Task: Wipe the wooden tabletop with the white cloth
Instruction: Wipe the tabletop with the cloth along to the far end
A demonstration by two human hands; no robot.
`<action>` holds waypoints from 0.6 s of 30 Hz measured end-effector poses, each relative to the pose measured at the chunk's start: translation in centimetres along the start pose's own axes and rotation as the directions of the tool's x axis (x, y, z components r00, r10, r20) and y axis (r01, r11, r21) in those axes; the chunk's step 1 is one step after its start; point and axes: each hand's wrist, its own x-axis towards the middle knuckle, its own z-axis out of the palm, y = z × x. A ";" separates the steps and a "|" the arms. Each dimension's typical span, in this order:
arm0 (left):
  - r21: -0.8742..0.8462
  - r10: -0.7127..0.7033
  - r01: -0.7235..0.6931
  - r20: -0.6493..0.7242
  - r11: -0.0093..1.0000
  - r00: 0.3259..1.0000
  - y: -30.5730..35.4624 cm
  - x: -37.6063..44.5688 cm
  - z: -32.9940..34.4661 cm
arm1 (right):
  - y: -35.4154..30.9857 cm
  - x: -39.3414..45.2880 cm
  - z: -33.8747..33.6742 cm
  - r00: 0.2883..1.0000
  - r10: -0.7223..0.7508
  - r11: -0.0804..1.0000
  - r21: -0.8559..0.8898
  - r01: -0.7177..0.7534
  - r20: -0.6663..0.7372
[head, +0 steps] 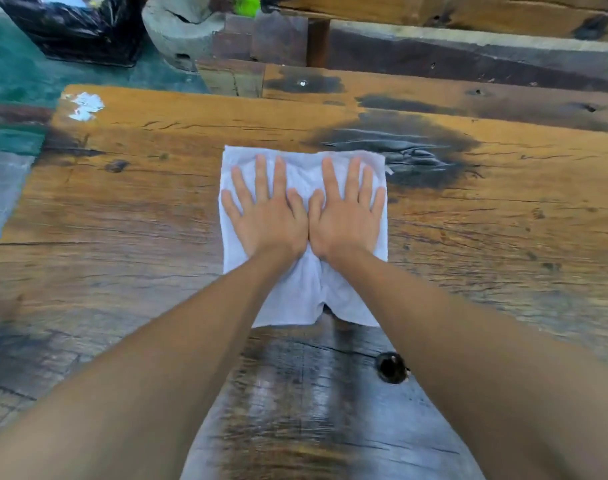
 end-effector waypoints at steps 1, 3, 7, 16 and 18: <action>0.025 0.023 -0.023 -0.005 0.999 1.000 0.4 1.6 0.2 | -0.1 1.5 -0.1 1.000 -0.014 1.000 -0.009 0.014 -0.003; 0.059 0.055 -0.055 -0.005 0.997 0.998 1.3 5.0 0.4 | -0.4 4.5 -0.1 1.000 -0.025 0.999 -0.019 0.025 0.000; 0.073 0.100 -0.101 0.010 0.992 0.995 2.7 10.3 0.2 | -1.2 9.5 -0.4 1.000 -0.010 1.000 -0.028 0.009 -0.017; 0.085 0.126 -0.126 0.010 0.988 0.992 4.5 15.3 -0.1 | -1.9 14.8 -0.9 0.999 -0.045 0.999 -0.022 0.044 -0.029; 0.082 0.127 -0.127 0.009 0.988 0.992 4.5 15.3 -0.3 | -2.0 14.9 -1.0 0.997 -0.065 0.998 -0.023 0.064 -0.036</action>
